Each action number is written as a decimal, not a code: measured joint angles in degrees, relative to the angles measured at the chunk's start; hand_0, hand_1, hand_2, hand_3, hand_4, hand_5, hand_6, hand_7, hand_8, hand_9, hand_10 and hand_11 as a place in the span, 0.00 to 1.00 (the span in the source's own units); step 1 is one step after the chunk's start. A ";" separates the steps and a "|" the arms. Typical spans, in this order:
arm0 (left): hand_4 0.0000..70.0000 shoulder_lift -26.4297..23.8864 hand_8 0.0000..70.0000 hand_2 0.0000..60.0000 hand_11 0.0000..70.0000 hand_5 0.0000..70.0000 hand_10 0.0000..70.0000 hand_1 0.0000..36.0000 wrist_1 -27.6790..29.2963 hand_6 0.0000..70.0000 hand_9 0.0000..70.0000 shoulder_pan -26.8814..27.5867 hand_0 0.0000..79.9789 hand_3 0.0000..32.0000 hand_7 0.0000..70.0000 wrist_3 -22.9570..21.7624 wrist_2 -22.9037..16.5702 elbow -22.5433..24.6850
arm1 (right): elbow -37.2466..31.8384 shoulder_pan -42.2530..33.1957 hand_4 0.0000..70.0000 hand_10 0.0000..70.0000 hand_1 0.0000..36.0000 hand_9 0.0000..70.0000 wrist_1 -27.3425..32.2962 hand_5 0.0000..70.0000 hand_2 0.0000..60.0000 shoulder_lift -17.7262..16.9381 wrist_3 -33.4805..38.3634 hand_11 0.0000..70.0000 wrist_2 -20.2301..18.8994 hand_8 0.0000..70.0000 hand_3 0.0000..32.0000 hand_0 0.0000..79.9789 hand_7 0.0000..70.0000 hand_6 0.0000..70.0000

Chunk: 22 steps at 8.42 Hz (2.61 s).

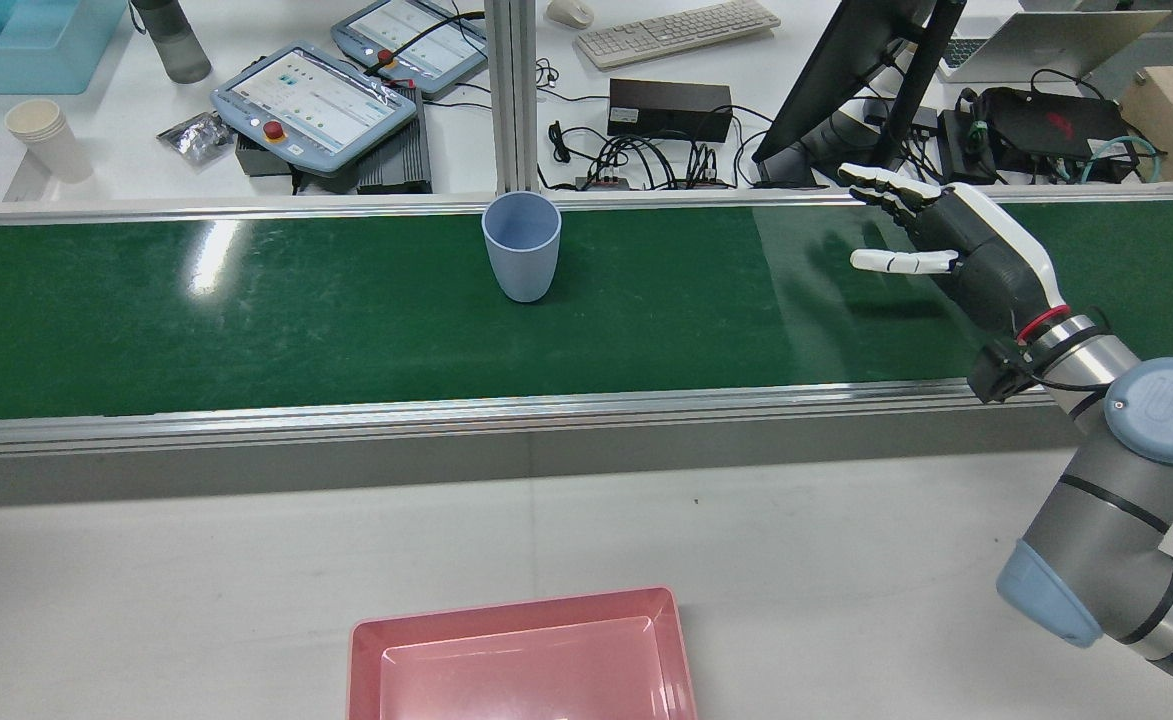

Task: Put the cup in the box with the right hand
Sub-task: 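Position the open right hand on the belt in the blue cup's path, then close the right hand around the blue cup as it reaches the hand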

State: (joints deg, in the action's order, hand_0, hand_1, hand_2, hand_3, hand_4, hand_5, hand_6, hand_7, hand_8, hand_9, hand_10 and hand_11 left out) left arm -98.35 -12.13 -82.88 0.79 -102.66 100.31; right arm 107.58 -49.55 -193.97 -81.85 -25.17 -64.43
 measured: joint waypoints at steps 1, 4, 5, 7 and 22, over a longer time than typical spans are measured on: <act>0.00 0.00 0.00 0.00 0.00 0.00 0.00 0.00 0.00 0.00 0.00 0.00 0.00 0.00 0.00 0.00 0.00 -0.01 | 0.00 0.28 0.00 0.00 0.45 0.23 0.00 0.09 0.22 0.02 -0.34 0.00 0.00 0.16 0.12 0.59 0.34 0.08; 0.00 0.00 0.00 0.00 0.00 0.00 0.00 0.00 0.00 0.00 0.00 0.00 0.00 0.00 0.00 0.00 0.00 -0.03 | -0.31 0.73 0.00 0.00 0.44 0.24 0.00 0.08 0.23 0.20 -0.81 0.01 0.10 0.16 0.09 0.58 0.35 0.08; 0.00 0.00 0.00 0.00 0.00 0.00 0.00 0.00 0.00 0.00 0.00 0.00 0.00 0.00 0.00 0.00 0.00 -0.03 | -0.34 0.83 0.00 0.00 0.44 0.24 0.00 0.08 0.23 0.24 -0.83 0.01 0.58 0.16 0.09 0.58 0.36 0.08; 0.00 0.00 0.00 0.00 0.00 0.00 0.00 0.00 0.00 0.00 0.00 0.00 0.00 0.00 0.00 0.00 0.00 -0.03 | -0.47 1.43 0.00 0.00 0.42 0.24 -0.03 0.08 0.24 0.32 -0.87 0.01 1.68 0.16 0.03 0.58 0.37 0.09; 0.00 0.00 0.00 0.00 0.00 0.00 0.00 0.00 0.00 0.00 0.00 0.00 0.00 0.00 0.00 0.00 0.00 -0.03 | -0.61 2.90 0.98 0.39 0.61 1.00 -1.67 0.12 1.00 0.51 -1.93 0.56 8.38 0.70 0.00 0.57 1.00 0.51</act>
State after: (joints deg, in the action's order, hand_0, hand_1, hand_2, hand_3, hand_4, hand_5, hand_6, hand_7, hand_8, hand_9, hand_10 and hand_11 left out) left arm -98.35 -12.13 -82.88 0.79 -102.66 100.28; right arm 106.97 -46.65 -195.64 -81.34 -27.10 -56.04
